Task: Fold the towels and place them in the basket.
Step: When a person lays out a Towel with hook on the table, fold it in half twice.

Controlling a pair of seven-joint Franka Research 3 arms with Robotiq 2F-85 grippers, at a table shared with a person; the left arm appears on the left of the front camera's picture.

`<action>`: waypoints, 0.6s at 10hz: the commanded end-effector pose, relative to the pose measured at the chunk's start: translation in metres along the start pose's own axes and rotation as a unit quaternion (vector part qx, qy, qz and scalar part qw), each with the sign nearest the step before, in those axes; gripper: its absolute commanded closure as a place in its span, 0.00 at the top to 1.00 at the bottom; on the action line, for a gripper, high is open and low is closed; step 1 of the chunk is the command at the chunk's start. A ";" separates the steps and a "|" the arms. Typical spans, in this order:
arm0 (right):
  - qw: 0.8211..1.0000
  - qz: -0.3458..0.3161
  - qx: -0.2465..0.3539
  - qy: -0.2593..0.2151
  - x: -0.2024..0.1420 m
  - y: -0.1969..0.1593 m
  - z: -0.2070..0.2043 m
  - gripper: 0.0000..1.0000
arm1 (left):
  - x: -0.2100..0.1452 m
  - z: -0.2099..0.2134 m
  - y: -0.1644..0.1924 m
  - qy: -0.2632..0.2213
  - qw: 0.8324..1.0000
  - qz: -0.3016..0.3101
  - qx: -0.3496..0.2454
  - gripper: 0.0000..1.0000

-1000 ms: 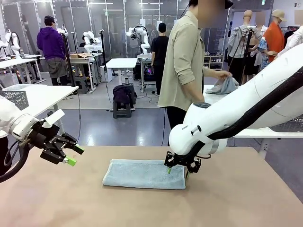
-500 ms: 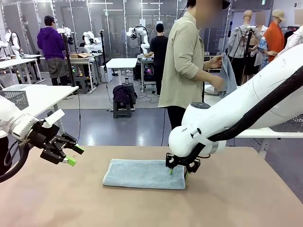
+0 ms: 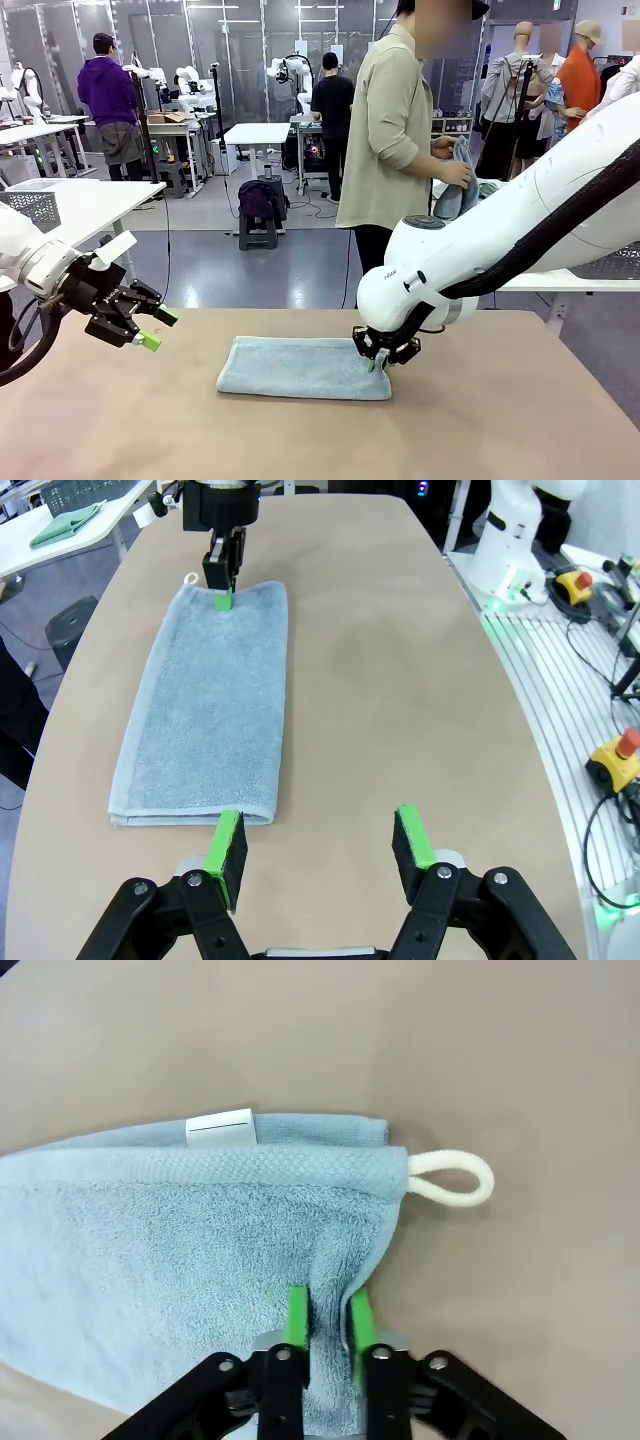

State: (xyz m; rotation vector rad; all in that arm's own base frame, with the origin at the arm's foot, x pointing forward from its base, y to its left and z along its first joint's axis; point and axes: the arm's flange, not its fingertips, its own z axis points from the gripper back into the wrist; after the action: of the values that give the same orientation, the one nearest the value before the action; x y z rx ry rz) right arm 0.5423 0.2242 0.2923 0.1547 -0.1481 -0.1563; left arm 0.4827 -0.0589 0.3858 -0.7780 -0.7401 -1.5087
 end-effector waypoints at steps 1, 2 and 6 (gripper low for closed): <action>1.000 -0.015 -0.015 -0.013 -0.003 0.008 -0.008 0.00 | 0.000 0.001 -0.002 -0.002 1.000 -0.005 0.001 0.75; 1.000 -0.014 -0.016 -0.013 -0.004 0.007 -0.007 0.00 | 0.000 0.001 -0.002 -0.002 1.000 -0.005 0.001 0.75; 1.000 0.004 -0.021 -0.019 -0.001 -0.016 0.004 0.00 | 0.000 0.001 -0.002 -0.002 1.000 -0.005 0.001 0.75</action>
State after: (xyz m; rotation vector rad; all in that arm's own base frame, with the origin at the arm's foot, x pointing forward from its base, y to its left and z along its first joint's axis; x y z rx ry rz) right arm 0.5430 0.2199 0.2933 0.1458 -0.1541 -0.1525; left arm 0.4827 -0.0589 0.3858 -0.7780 -0.7400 -1.5087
